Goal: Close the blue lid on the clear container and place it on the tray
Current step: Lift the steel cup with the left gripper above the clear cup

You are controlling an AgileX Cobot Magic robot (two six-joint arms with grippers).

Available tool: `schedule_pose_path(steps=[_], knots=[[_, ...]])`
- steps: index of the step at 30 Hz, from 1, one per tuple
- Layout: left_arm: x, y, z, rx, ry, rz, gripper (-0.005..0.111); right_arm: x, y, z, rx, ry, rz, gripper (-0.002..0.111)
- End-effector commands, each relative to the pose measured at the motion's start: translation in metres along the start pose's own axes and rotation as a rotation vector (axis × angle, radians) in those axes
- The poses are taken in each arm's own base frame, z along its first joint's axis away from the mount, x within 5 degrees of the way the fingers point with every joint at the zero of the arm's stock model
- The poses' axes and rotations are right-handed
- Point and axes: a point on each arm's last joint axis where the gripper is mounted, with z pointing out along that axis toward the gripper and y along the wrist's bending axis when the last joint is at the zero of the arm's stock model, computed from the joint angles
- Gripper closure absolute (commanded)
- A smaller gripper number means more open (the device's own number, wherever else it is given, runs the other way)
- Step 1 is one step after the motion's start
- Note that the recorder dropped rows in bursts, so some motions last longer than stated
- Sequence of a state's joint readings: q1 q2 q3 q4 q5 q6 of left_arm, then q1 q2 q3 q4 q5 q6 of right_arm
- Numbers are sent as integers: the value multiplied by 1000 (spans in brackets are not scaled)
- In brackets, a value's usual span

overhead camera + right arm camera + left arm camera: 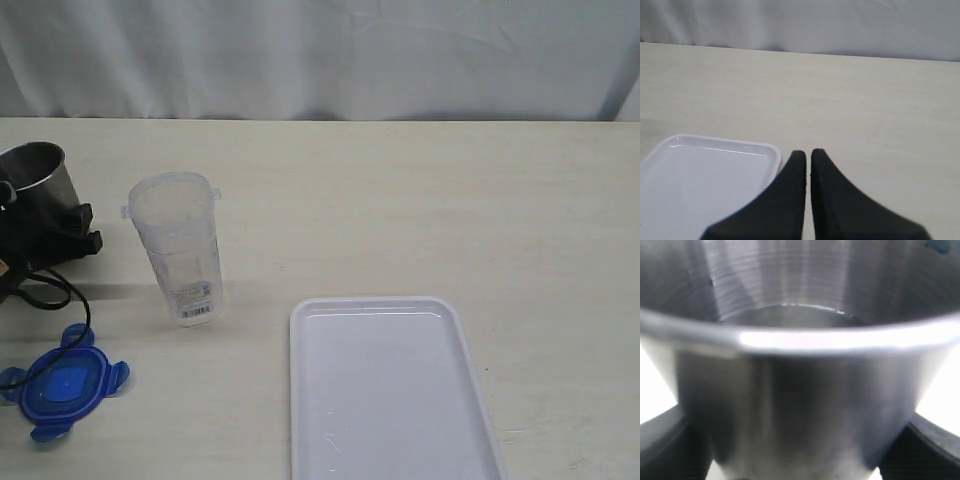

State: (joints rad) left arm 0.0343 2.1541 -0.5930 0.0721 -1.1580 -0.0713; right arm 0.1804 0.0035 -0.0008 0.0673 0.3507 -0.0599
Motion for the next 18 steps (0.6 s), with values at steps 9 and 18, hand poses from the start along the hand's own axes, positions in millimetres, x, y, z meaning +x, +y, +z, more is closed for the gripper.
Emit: schedule_pose_path(steps=[9, 18], knots=[[-55, -5, -12, 24, -116, 14, 107, -1, 0, 0, 5, -10, -5, 104], [-90, -17, -29, 133, -148, 13, 107, -1, 0, 0, 5, -10, -5, 104]])
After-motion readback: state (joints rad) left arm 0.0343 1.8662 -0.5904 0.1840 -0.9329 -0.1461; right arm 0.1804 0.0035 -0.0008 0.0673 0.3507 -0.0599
